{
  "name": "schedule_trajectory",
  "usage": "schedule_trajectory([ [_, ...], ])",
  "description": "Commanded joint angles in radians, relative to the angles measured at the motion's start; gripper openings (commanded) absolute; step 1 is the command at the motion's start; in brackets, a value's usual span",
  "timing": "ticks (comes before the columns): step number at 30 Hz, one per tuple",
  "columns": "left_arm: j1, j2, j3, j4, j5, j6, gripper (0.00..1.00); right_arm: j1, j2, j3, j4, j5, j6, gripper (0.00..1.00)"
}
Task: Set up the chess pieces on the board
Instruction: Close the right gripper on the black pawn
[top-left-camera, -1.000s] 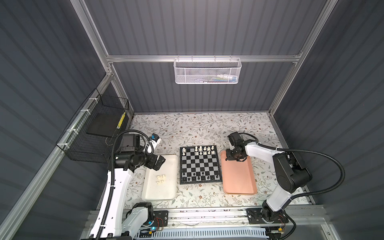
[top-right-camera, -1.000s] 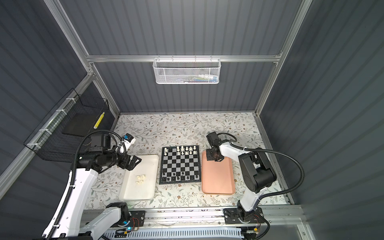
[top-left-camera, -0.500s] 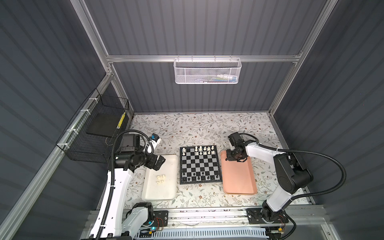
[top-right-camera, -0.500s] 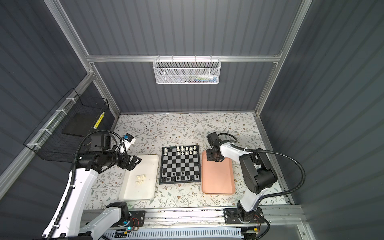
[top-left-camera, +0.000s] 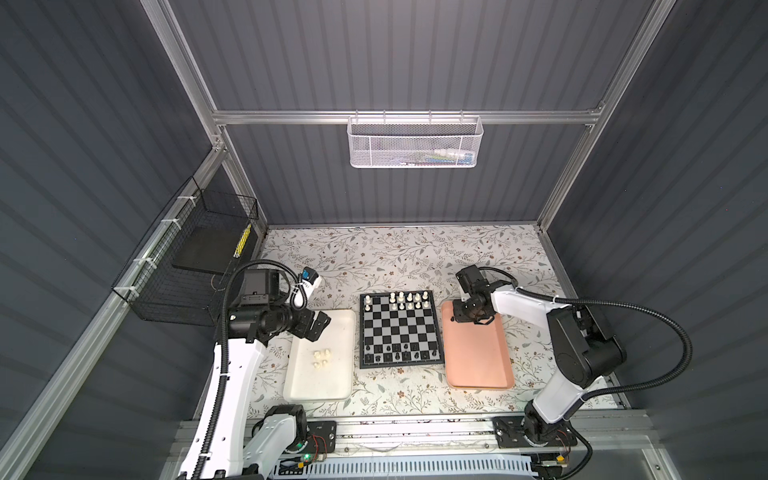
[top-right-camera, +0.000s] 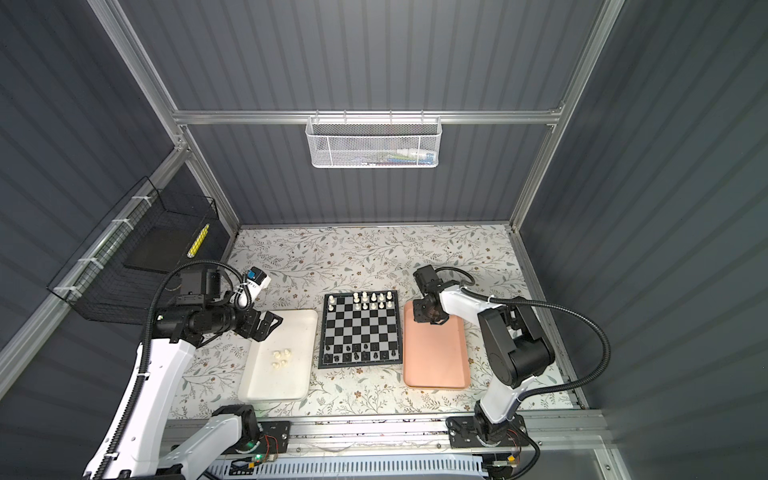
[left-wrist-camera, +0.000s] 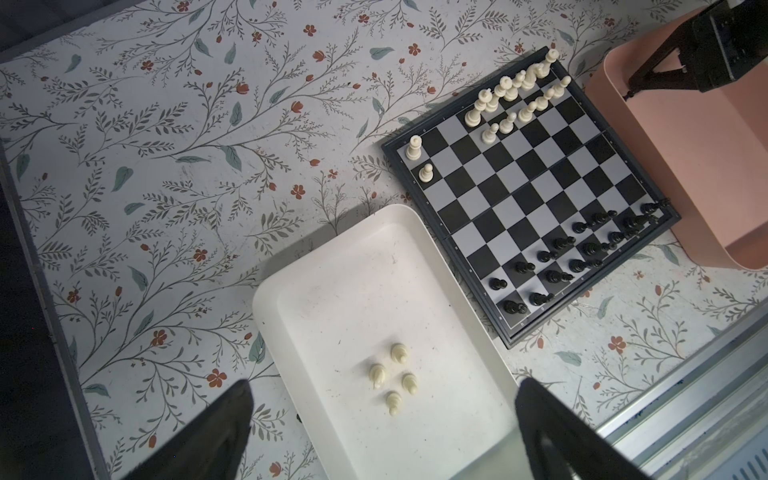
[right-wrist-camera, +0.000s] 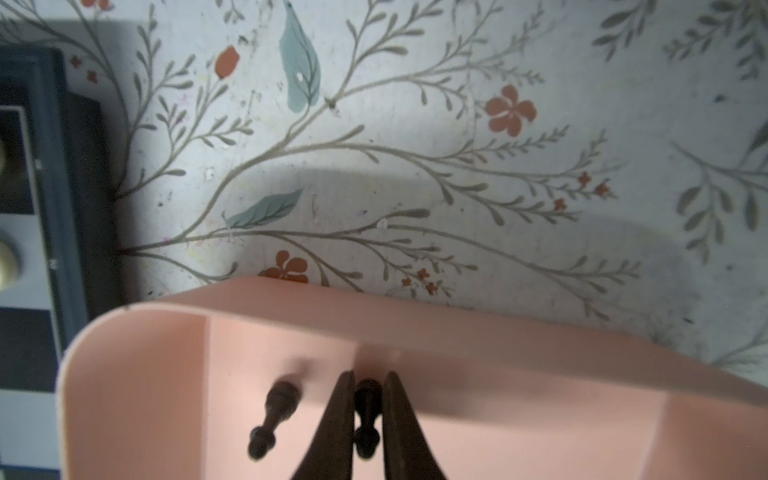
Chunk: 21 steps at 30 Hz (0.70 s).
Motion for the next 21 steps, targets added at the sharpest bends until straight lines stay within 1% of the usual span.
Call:
schedule_trajectory([
  [1,-0.003,-0.011,-0.007,-0.023,0.004,0.009,0.99,0.004,-0.026,-0.003,-0.028,0.009,-0.006,0.14],
  [21,-0.004,-0.016,-0.016,-0.020,0.006,0.008,1.00,0.010,-0.055,-0.018,-0.028,0.013,0.002,0.13],
])
